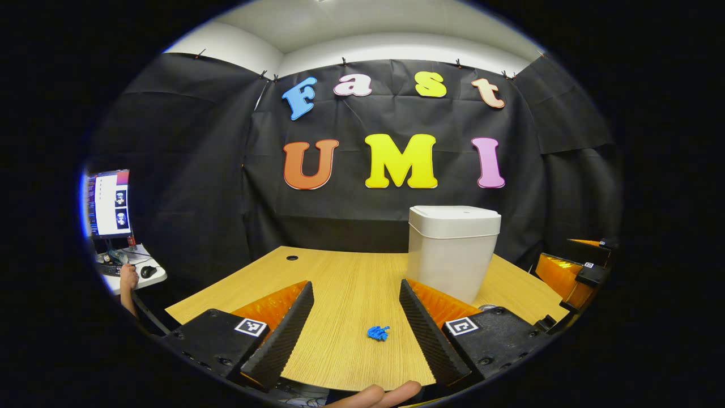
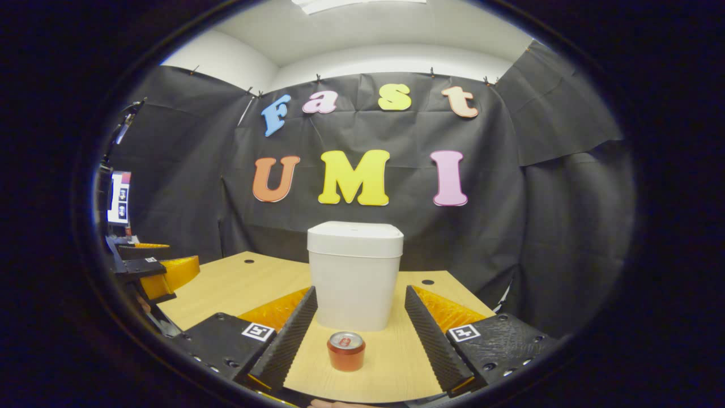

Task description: Press the lid of the desktop garbage bin to open it, pick up the crumpled paper on the desktop and throw it into the bin, then pick up the pop can on the desktop and drop it into the bin, and finally close the garbage bin lid.

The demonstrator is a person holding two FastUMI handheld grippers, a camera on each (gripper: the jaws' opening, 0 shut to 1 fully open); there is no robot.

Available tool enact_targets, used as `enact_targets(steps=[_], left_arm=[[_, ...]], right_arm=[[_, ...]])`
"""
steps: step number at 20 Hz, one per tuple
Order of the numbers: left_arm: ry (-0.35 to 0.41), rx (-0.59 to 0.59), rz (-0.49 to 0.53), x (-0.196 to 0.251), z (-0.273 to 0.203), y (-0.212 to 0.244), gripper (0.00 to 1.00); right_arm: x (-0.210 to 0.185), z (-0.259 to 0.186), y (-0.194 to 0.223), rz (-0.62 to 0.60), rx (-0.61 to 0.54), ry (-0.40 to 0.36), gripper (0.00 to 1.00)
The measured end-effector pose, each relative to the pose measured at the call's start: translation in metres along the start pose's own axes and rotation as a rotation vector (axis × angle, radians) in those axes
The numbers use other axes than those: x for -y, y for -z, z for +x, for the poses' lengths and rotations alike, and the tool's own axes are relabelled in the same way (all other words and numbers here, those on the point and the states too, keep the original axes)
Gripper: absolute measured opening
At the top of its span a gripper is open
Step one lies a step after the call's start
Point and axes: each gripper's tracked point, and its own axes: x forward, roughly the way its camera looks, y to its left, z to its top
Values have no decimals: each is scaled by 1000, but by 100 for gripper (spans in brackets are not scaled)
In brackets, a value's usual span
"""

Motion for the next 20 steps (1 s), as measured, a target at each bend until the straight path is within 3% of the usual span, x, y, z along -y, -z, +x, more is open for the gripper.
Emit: enact_targets(steps=[14,20], left_arm=[[18,-40,19,5,6,12,98],[16,-49,36,3,9,15,98]], right_arm=[[-9,4,12,-24,-24,-18,95],[-5,15,-5,2,-17,0,95]])
